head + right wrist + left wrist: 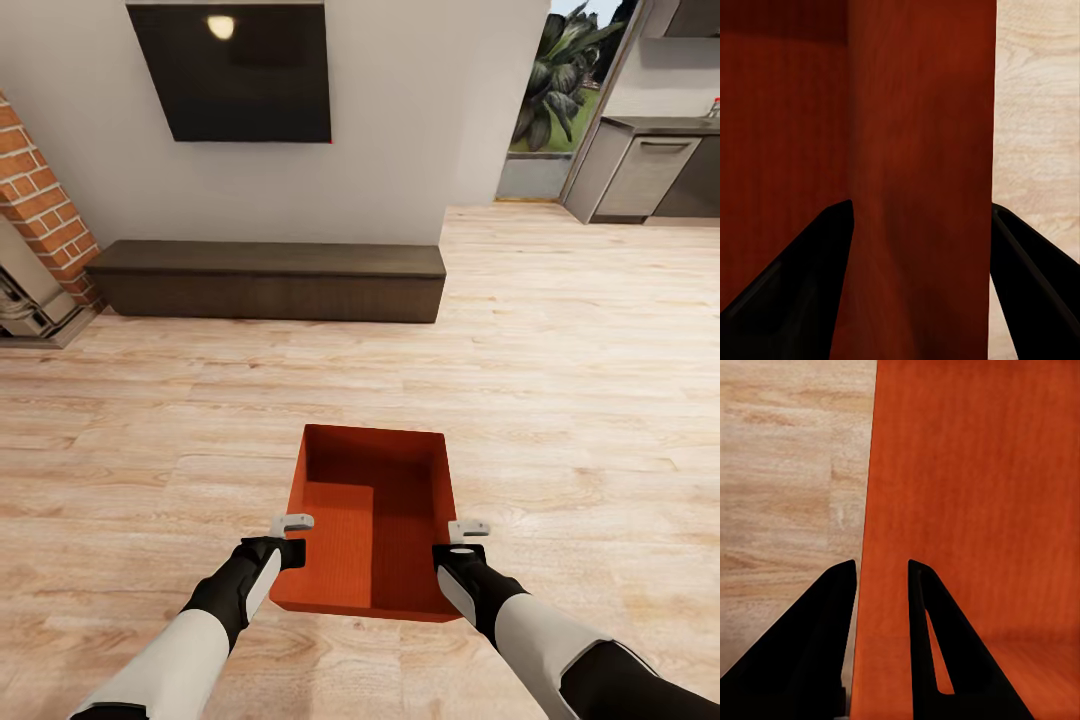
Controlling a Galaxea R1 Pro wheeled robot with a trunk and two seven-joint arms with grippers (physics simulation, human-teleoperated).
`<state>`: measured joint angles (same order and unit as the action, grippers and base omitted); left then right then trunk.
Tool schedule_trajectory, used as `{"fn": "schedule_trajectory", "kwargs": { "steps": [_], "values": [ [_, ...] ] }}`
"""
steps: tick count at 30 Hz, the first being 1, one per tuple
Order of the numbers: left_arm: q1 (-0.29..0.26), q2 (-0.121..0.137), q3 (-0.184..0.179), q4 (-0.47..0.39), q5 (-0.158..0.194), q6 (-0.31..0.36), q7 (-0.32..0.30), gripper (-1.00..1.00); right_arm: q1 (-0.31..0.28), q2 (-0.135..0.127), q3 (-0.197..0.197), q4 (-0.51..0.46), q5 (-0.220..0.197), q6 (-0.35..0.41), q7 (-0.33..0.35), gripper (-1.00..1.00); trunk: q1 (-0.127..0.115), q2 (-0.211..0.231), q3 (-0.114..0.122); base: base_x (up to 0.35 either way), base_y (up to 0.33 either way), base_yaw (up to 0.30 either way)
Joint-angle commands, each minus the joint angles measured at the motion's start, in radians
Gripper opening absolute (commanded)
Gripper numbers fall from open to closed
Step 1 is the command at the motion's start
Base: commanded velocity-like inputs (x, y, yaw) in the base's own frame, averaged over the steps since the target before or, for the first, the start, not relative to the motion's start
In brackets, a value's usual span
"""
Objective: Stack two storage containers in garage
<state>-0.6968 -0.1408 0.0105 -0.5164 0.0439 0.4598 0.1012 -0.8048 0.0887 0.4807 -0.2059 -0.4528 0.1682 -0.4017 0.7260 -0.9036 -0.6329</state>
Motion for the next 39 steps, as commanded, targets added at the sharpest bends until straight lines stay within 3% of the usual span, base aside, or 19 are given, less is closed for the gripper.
{"fn": "schedule_trajectory", "kwargs": {
  "steps": [1, 39],
  "values": [
    [0.0, -0.002, -0.001, 0.001, -0.004, 0.007, 0.009, -1.0, -0.001, 0.003, 0.019, -0.029, 0.019, 0.009, -0.008, -1.0, -0.004, 0.007, 0.002, 0.0, 0.0, 0.0],
    [0.0, -0.002, -0.001, -0.002, -0.004, 0.007, 0.01, -1.0, -0.001, 0.005, 0.019, -0.029, 0.019, 0.009, -0.008, -1.0, -0.15, 0.273, 0.122, 0.0, 0.0, 0.0]
  ]
}}
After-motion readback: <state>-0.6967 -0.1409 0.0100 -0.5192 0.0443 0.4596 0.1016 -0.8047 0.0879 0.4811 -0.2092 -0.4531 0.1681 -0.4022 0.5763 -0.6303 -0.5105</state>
